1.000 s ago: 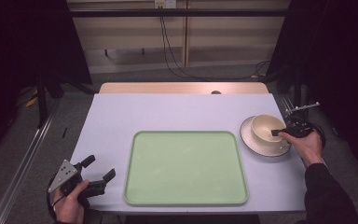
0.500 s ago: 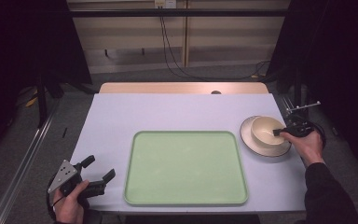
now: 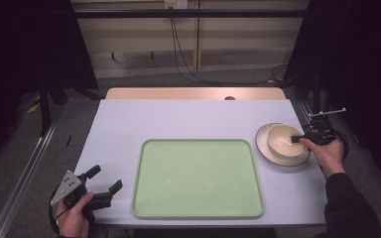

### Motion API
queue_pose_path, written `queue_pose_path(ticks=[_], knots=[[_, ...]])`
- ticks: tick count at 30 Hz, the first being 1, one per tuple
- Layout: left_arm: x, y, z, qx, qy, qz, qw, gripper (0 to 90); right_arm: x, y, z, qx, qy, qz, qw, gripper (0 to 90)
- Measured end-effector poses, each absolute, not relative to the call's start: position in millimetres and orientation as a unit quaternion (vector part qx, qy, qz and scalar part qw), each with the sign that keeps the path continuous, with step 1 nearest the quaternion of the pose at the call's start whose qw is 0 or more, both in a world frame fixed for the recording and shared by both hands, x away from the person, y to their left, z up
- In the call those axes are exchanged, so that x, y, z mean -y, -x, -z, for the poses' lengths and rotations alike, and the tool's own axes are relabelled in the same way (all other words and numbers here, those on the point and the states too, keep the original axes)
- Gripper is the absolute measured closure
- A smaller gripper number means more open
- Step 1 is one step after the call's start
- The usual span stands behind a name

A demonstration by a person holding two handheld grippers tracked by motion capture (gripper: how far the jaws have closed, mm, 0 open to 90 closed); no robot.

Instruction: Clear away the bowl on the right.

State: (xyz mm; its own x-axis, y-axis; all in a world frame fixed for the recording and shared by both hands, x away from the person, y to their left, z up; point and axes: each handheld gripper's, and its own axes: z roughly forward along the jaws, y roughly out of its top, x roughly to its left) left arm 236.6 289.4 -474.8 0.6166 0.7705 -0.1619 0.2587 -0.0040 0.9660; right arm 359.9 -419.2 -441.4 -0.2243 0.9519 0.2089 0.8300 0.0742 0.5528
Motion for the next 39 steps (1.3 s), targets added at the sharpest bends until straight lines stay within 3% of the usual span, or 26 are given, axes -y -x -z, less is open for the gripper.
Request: queue_pose_path(ticks=[39], knots=[[-291.2, -233.7, 474.3, -0.383, -0.674, -0.219, 0.592, 0.6, 423.0, -352.0, 432.7, -0.709, -0.597, -0.362, 0.100, 84.0]])
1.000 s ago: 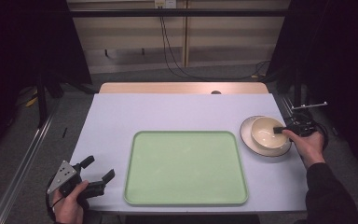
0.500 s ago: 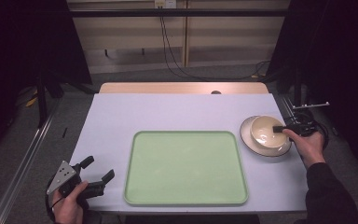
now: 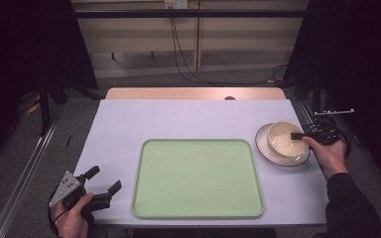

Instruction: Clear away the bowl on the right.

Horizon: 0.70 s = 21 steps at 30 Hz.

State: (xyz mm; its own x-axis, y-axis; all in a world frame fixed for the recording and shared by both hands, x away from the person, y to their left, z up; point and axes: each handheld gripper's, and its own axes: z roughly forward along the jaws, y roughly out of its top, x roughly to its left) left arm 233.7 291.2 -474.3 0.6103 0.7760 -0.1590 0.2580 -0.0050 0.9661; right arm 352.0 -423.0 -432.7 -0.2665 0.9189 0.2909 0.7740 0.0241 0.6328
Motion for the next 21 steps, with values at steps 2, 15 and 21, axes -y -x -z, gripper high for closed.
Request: queue_pose_path(ticks=[2, 15, 21], knots=[[-291.3, -233.8, 474.4, -0.383, -0.674, -0.218, 0.592, 0.6, 423.5, -351.0, 431.6, -0.707, -0.597, -0.365, 0.103, 84.0], [-290.7, -233.7, 474.0, -0.381, -0.676, -0.218, 0.592, 0.6, 424.3, -340.4, 421.8, -0.697, -0.591, -0.394, 0.102, 83.9], [-291.1, -233.7, 474.0, -0.380, -0.676, -0.220, 0.591, 0.6, 424.8, -336.6, 417.4, -0.705, -0.572, -0.406, 0.104, 83.9]])
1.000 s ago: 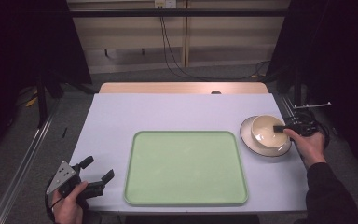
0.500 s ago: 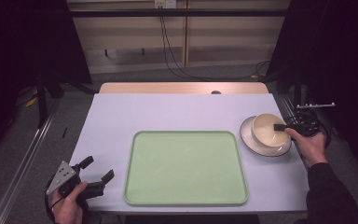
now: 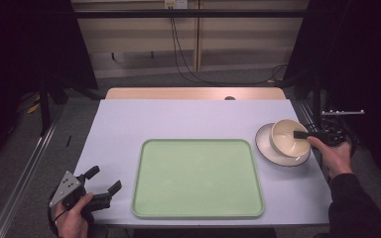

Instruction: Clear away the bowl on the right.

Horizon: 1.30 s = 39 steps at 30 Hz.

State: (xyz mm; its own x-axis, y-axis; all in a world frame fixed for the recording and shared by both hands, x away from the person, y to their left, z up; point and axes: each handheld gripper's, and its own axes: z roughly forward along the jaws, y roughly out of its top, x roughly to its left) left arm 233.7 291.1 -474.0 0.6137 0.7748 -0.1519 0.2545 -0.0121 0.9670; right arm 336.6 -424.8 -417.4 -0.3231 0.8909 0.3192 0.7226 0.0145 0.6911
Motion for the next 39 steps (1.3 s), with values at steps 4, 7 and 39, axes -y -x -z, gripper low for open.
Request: queue_pose_path(ticks=[4, 7, 39], knots=[[-290.9, -233.4, 473.8, -0.381, -0.677, -0.221, 0.589, 0.6, 423.4, -335.1, 414.8, -0.708, -0.566, -0.408, 0.109, 83.9], [-291.1, -233.4, 473.8, -0.381, -0.677, -0.222, 0.589, 0.6, 420.9, -332.9, 410.3, -0.710, -0.555, -0.419, 0.108, 83.8], [-291.2, -233.3, 473.8, -0.382, -0.675, -0.222, 0.590, 0.6, 398.2, -322.9, 378.6, -0.718, -0.506, -0.465, 0.109, 83.9]])
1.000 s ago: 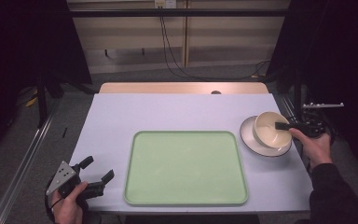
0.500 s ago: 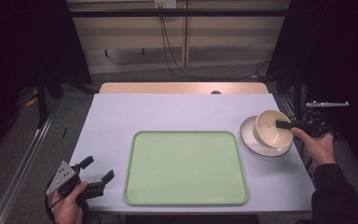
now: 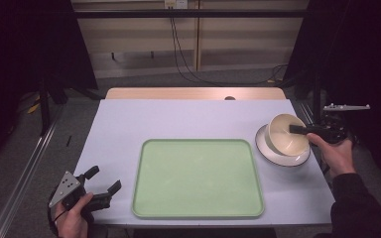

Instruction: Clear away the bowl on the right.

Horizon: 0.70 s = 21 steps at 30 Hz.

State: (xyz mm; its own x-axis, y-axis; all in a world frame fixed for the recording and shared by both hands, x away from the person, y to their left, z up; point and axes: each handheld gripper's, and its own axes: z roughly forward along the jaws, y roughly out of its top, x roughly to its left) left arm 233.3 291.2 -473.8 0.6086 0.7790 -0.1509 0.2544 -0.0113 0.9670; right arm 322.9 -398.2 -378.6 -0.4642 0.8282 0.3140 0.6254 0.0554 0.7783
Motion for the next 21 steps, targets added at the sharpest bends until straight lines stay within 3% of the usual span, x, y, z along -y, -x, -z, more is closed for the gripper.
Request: queue_pose_path(ticks=[21], knots=[[-290.9, -233.6, 473.3, -0.375, -0.679, -0.226, 0.589, 0.3, 359.5, -330.7, 376.3, -0.742, -0.482, -0.457, 0.092, 83.8]])
